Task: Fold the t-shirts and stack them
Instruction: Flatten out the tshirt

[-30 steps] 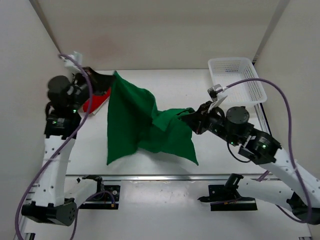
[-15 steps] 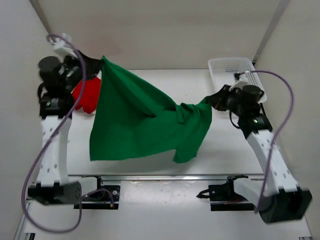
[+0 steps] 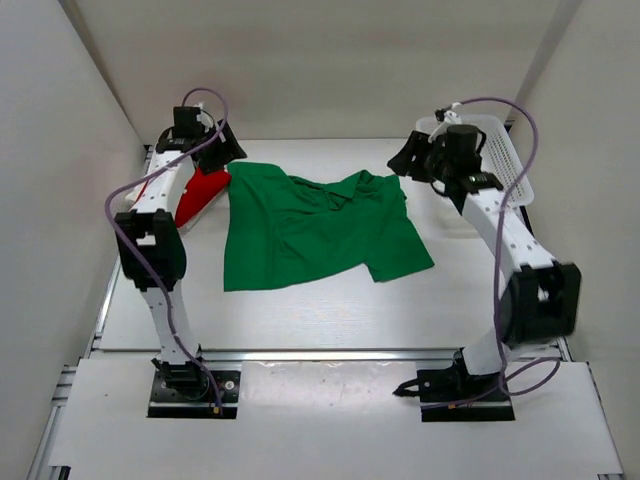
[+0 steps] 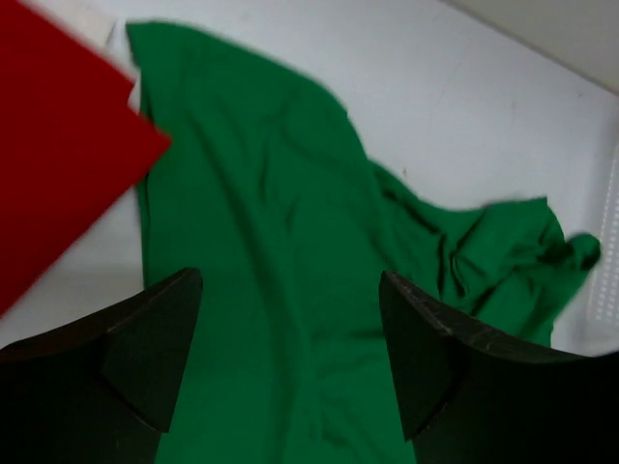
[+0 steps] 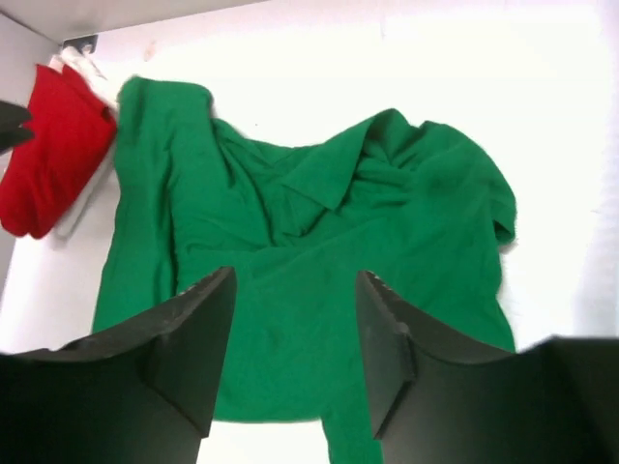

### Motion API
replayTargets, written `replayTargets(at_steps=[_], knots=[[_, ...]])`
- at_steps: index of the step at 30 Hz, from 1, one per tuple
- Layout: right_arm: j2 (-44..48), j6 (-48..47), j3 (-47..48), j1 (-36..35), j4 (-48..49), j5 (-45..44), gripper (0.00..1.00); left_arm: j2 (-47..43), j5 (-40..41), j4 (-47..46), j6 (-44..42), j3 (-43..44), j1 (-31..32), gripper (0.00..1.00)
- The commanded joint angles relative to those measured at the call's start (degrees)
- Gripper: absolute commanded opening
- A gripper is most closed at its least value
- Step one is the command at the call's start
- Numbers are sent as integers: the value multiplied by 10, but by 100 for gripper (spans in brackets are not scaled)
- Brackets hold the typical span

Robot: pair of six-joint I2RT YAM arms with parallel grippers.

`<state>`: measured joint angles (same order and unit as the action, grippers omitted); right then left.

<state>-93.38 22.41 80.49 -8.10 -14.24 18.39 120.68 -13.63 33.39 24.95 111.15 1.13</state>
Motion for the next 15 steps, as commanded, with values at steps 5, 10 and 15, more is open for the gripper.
replayTargets(at_steps=[5,10,15], knots=[[237,33,-305,-74,140,-81,43,-331,32,-88,-17,-372,39,79],[332,31,-464,-189,143,-139,41,-505,21,-136,35,-659,6,54],[459,52,-553,-213,120,-136,41,-625,21,-150,86,-837,-51,60]])
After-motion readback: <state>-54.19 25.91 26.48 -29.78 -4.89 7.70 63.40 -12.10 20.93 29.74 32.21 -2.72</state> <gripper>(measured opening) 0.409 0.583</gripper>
